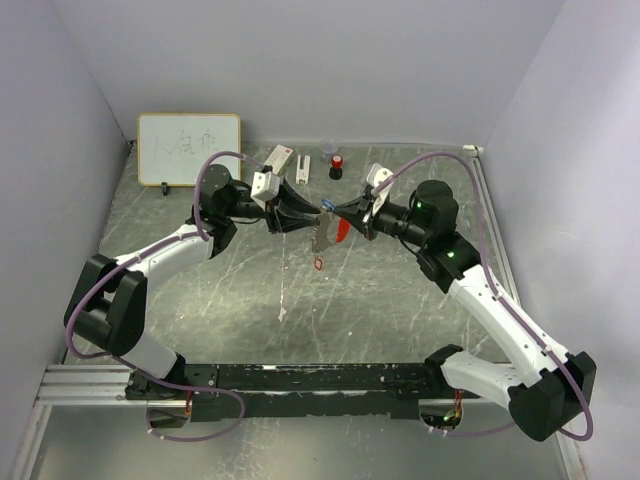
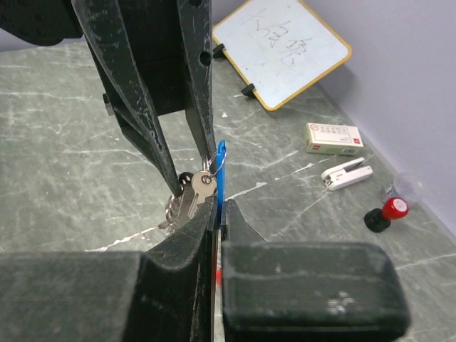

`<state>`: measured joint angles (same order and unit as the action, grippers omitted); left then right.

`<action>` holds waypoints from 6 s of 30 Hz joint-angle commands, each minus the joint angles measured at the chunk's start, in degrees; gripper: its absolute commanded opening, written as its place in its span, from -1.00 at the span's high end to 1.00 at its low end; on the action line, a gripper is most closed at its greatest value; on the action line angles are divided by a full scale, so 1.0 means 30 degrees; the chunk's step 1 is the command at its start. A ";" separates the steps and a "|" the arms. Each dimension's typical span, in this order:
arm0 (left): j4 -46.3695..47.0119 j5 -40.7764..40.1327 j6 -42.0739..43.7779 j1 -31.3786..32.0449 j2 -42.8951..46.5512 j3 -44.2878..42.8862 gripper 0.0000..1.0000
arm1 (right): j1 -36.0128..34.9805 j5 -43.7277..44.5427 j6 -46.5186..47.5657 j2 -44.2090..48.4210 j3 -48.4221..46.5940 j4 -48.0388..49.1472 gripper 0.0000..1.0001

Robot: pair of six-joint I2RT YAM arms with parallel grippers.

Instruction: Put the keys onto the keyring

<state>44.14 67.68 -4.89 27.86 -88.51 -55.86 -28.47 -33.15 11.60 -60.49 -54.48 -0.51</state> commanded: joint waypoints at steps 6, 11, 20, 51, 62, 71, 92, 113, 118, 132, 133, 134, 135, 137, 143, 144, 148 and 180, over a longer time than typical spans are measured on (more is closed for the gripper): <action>0.0412 -0.0696 -0.0012 0.0060 0.0680 0.0417 0.20 | -0.0046 0.0839 0.0735 0.0251 -0.1965 -0.1516 1.00; 0.1550 -0.1696 -0.0335 0.0060 0.1383 0.1289 0.16 | -0.0058 0.0882 0.0793 0.0176 -0.2092 -0.1792 1.00; 0.4012 -0.2203 -0.1644 0.0060 0.1594 0.1936 0.12 | -0.0060 0.0708 0.0793 -0.0025 -0.2110 -0.2058 1.00; 0.7632 -0.2221 -0.4396 0.0468 -0.0794 0.0881 0.21 | -0.0059 -0.0145 0.0676 -0.0298 -0.2173 -0.2267 1.00; 0.7361 -0.2149 -0.4366 0.0558 -0.0929 0.0760 0.59 | -0.0060 -0.0032 0.0793 -0.0361 -0.2289 -0.2548 1.00; 0.3751 -0.2173 -0.2401 0.0587 -0.0317 0.0165 0.86 | -0.0052 0.0311 0.1040 -0.0489 -0.2813 -0.3316 1.00; -1.1659 -0.3046 0.4718 0.0872 -0.1176 -0.5097 0.87 | -0.0227 0.1410 0.1639 -0.1652 -0.4749 -0.6201 1.00; -1.3159 -0.2878 0.5578 0.1187 -0.1548 -0.5374 0.86 | -0.0252 0.2186 0.1324 -0.1280 -0.4774 -0.5887 1.00; -1.2933 -0.3246 0.5373 0.1214 -0.1551 -0.5348 0.86 | -0.0264 0.2183 0.1349 -0.1364 -0.4869 -0.5969 1.00; -1.0350 -0.9615 0.3712 0.0860 0.0896 -0.3121 -0.28 | -0.0252 0.3051 0.0643 -0.1589 -0.5297 -0.6272 1.00; -1.0055 -1.0157 0.3621 0.0816 0.1223 -0.2812 -0.28 | -0.0250 0.3161 0.0452 -0.1643 -0.5372 -0.6288 1.00; -0.9828 -1.0558 0.3533 0.0795 0.1516 -0.2458 -0.29 | -0.0265 0.3255 0.0304 -0.1712 -0.5477 -0.6349 1.00; -0.9606 -1.0868 0.3470 0.0786 0.1863 -0.2242 -0.29 | -0.0266 0.3362 0.0120 -0.1808 -0.5618 -0.6448 1.00; -0.9311 -1.1151 0.3415 0.0788 0.2293 -0.1980 -0.29 | -0.0259 0.3632 -0.0308 -0.2044 -0.6011 -0.6653 1.00; -0.8567 -1.0821 0.3467 0.0806 0.3262 -0.1351 -0.26 | -0.0258 0.4272 -0.1559 -0.3060 -0.7291 -0.7624 1.00; -0.8525 -1.0751 0.3447 0.0805 0.3331 -0.1309 -0.25 | -0.0251 0.4390 -0.1753 -0.3244 -0.7489 -0.7761 1.00; -0.8272 -1.0426 0.3525 0.0887 0.3614 -0.1119 -0.18 | -0.0266 0.4630 -0.2494 -0.3780 -0.8010 -0.8090 1.00; -0.6507 -1.0123 0.3911 0.2374 0.2697 0.0266 0.02 | -0.0252 0.4827 -0.5095 -0.4070 -0.7864 -0.6833 1.00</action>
<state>22.70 38.54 6.04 34.59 -80.25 -55.33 -28.99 -18.94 -3.05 -73.49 -77.06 -23.44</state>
